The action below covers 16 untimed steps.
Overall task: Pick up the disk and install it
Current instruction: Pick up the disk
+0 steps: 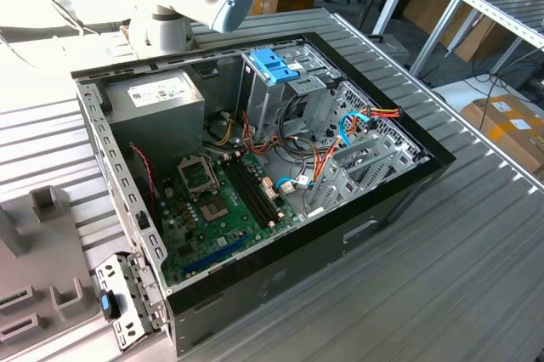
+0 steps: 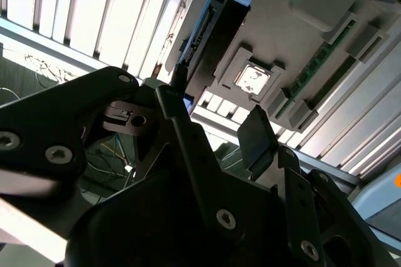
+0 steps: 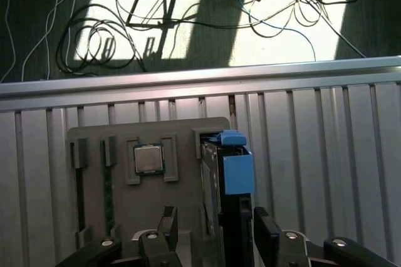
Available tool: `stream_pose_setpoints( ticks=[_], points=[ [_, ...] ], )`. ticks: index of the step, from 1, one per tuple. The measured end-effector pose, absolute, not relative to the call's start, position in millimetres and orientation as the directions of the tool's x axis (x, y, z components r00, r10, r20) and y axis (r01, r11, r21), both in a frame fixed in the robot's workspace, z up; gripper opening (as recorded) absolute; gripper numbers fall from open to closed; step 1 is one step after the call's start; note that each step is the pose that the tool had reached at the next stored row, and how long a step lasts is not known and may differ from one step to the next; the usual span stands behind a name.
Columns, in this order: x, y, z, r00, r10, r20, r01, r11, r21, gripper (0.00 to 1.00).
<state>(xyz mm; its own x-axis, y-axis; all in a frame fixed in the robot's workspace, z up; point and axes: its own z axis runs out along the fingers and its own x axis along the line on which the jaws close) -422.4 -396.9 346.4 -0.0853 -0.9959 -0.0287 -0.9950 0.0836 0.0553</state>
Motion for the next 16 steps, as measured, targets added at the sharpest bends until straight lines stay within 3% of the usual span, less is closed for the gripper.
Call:
stream_pose_setpoints(
  ticks=[16],
  points=[
    [-422.3,-396.9,343.7,-0.085,-0.996,-0.029,-0.995,0.084,0.055,0.60]
  ],
)
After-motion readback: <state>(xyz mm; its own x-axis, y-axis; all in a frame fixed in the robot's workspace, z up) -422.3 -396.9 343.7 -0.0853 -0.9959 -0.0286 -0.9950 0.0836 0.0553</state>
